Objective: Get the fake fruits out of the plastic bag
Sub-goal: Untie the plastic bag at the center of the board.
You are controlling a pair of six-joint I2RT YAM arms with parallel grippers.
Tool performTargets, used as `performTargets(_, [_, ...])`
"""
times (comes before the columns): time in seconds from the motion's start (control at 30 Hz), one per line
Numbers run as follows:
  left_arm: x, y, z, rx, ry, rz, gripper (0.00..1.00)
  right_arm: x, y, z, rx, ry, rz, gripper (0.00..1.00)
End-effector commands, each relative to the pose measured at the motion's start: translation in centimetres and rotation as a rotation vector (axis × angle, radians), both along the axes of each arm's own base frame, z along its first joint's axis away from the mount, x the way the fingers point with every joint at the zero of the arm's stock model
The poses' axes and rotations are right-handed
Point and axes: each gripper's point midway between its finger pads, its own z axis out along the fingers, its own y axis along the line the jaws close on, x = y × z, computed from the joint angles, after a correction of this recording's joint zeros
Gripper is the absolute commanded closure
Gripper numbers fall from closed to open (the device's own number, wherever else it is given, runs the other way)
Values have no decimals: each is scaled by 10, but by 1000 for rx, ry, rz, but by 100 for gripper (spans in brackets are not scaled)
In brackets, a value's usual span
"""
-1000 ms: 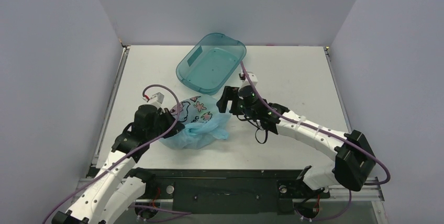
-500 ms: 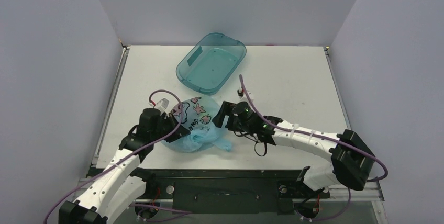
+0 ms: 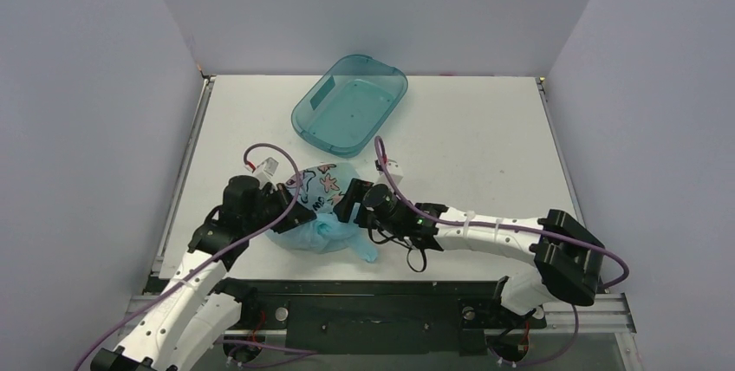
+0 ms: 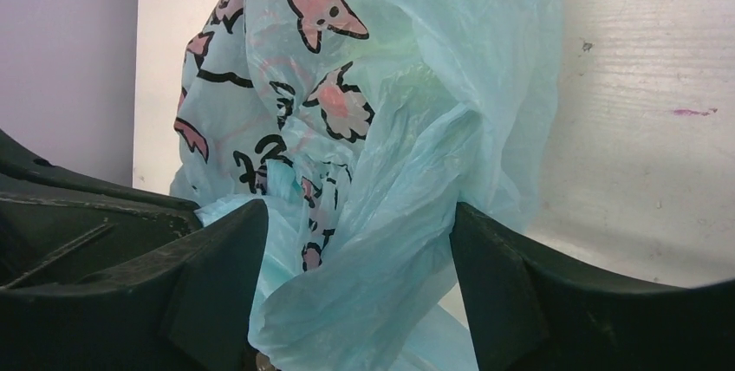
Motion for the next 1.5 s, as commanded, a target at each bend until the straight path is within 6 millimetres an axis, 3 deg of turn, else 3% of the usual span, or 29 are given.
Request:
performTargets(0.0, [3,-6,37,-33,-44,-31,100,-7,9,20,48,-40,-24,26])
performTargets(0.13, [-1,-1,41,-7,-41,-25,100,-24,1,15,-3,-102,-19,24])
performTargets(0.27, [-3,-3,42,-56,-53,-10,100,-19,-5,15,-19,-133,-46,31])
performTargets(0.3, [-3,-3,40,-54,-52,-5,100,-16,-5,16,-20,-135,-50,37])
performTargets(0.33, [-2,2,37,-31,-43,18,100,-12,-7,20,-15,-142,-60,53])
performTargets(0.37, [-2,6,34,-10,-39,31,100,-9,-9,22,-13,-148,-68,63])
performTargets(0.4, [-1,14,33,37,-40,61,100,-4,-14,27,-11,-159,-83,80])
performTargets(0.47, [-1,32,32,125,-46,121,100,3,-21,33,-12,-180,-97,99])
performTargets(0.6, [-5,78,35,306,-50,281,100,14,-30,36,-34,-190,-4,100])
performTargets(0.83, [-17,97,42,280,-67,417,100,41,-57,46,-19,-247,86,100])
performTargets(0.93, [-20,92,51,256,-85,386,100,41,-58,44,-1,-226,168,100])
performTargets(1.0, [-21,82,64,221,-120,332,85,41,-58,44,7,-221,201,100])
performTargets(1.07, [-21,72,84,176,-178,276,57,39,-56,47,20,-225,225,100])
performTargets(1.13, [-21,60,105,131,-250,210,38,37,-52,52,33,-230,248,100])
performTargets(1.2, [-23,47,126,92,-316,123,23,37,-50,56,45,-231,254,100])
performTargets(1.3, [-26,21,154,35,-386,-49,17,37,-48,60,50,-235,263,100])
performTargets(1.47, [-33,-7,174,20,-410,-269,20,38,-46,65,55,-236,262,100])
